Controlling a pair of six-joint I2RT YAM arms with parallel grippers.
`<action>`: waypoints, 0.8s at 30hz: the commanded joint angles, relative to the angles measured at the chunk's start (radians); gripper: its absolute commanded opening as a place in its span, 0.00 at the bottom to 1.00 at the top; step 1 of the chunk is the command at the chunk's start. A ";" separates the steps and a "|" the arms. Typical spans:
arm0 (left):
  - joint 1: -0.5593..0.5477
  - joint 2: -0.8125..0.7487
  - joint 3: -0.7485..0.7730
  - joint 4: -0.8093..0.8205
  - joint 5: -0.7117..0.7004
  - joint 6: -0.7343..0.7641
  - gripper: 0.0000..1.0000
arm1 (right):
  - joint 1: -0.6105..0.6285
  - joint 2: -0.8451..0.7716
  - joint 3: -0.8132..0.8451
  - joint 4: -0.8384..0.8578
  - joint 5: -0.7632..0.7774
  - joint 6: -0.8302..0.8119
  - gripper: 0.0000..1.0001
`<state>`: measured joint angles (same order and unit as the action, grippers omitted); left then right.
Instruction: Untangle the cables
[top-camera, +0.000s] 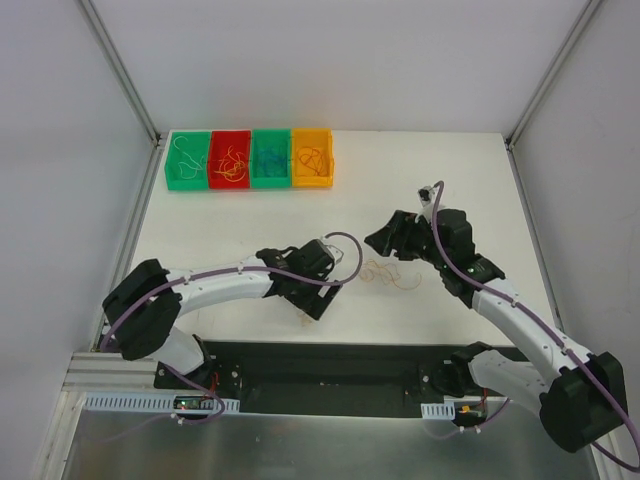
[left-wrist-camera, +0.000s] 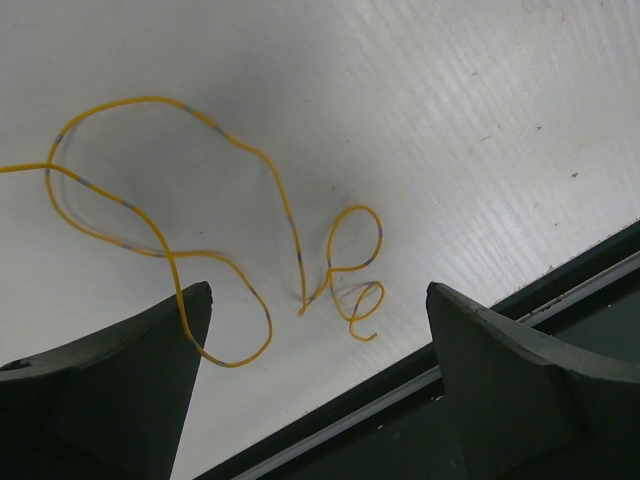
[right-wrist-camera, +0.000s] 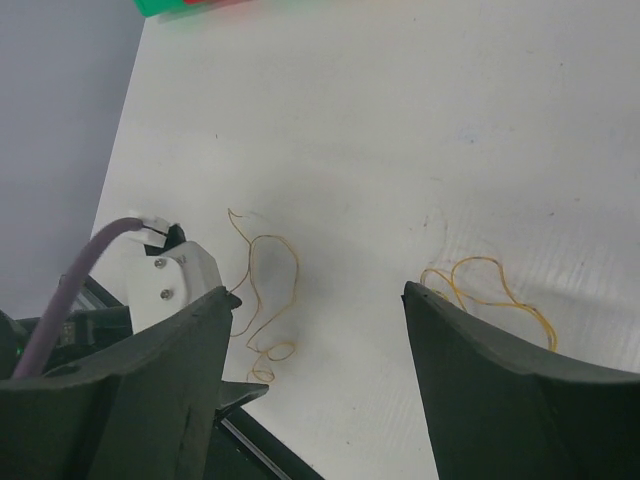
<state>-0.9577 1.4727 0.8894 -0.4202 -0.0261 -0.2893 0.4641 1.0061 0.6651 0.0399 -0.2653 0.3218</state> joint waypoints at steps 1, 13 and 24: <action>-0.036 0.080 0.060 -0.026 -0.034 0.042 0.86 | -0.008 -0.046 -0.007 0.008 -0.012 -0.007 0.72; -0.073 0.195 0.114 -0.051 -0.107 0.036 0.19 | -0.044 -0.043 0.017 0.005 0.023 -0.015 0.72; 0.215 0.000 0.224 -0.127 0.001 0.193 0.00 | -0.113 0.334 0.307 0.313 0.178 0.145 0.69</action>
<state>-0.9092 1.5719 1.0122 -0.4999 -0.0937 -0.1795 0.3679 1.2369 0.8082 0.1585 -0.1879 0.4164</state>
